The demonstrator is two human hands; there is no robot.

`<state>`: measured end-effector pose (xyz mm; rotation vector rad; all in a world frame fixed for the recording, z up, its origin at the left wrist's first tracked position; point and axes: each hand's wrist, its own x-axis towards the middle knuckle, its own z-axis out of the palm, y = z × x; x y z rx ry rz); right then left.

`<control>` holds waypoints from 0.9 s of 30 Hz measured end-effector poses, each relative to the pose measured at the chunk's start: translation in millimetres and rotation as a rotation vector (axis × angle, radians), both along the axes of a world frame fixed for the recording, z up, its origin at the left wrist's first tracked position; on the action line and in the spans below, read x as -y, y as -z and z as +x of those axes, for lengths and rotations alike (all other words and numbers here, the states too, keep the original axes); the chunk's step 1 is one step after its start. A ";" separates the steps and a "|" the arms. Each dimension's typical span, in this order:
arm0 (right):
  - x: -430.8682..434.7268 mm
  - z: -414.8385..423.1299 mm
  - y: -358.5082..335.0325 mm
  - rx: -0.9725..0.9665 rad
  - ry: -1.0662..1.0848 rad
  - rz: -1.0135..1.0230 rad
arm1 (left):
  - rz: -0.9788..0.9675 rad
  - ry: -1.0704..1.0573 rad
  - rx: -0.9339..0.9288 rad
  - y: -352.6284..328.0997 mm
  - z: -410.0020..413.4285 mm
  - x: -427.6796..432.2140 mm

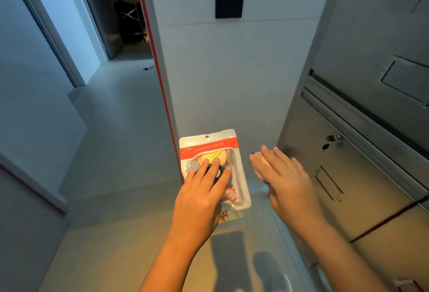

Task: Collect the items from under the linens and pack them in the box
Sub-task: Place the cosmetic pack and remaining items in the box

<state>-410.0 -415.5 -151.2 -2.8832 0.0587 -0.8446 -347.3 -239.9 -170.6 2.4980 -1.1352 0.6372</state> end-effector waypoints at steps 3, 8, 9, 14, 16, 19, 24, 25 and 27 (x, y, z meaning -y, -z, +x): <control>1.5 13.4 6.8 -0.024 0.001 0.001 | 0.002 -0.004 -0.012 3.4 11.4 1.5; 15.0 43.2 11.9 -0.021 -0.002 0.002 | 0.018 -0.017 -0.028 5.6 34.6 12.6; 18.9 50.4 12.8 -0.022 -0.005 0.005 | 0.025 -0.022 -0.030 6.0 40.7 16.0; 47.4 90.6 21.7 -0.013 -0.022 0.025 | 0.049 -0.050 -0.030 9.2 78.5 44.1; 63.5 109.9 23.3 -0.006 -0.023 0.044 | 0.058 -0.056 -0.030 9.0 96.4 60.3; 89.4 141.0 24.8 0.004 -0.027 0.067 | 0.071 -0.061 -0.030 8.2 125.9 90.3; 141.1 190.3 24.5 0.016 -0.024 0.062 | 0.035 -0.050 -0.029 7.7 176.9 145.5; 152.0 199.0 25.9 0.021 -0.014 0.055 | 0.029 -0.050 -0.019 9.1 186.2 154.7; 171.5 215.5 30.8 0.021 -0.003 0.041 | 0.026 -0.042 -0.004 13.3 204.0 170.3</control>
